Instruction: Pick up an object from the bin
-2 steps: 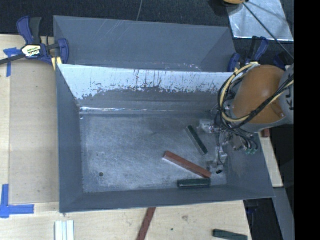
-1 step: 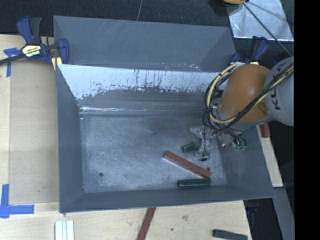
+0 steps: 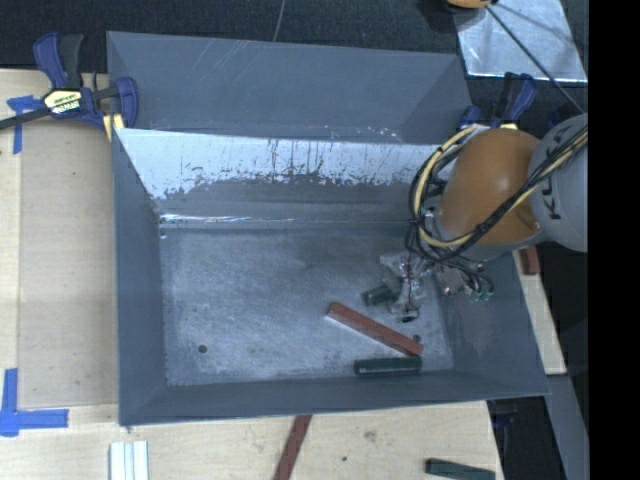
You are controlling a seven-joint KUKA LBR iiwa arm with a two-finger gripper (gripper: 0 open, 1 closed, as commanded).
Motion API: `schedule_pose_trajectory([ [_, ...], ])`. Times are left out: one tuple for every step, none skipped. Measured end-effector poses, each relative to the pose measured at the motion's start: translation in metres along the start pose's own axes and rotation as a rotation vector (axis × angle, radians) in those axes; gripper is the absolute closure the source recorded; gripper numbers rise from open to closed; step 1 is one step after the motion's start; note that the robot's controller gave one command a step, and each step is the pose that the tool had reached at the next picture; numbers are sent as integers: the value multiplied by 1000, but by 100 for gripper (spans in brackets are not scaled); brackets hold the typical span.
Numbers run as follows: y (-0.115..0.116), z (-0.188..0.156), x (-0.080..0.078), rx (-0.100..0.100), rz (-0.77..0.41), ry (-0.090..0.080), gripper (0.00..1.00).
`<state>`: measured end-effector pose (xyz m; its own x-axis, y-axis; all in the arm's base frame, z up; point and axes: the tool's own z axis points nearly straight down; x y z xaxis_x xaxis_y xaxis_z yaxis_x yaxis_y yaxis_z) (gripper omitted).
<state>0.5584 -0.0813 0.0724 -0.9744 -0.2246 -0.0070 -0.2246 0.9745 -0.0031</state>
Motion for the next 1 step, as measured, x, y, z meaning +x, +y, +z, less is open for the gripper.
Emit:
schedule_pose_trajectory([
  [-23,-193,40,3,-7,-4,100],
])
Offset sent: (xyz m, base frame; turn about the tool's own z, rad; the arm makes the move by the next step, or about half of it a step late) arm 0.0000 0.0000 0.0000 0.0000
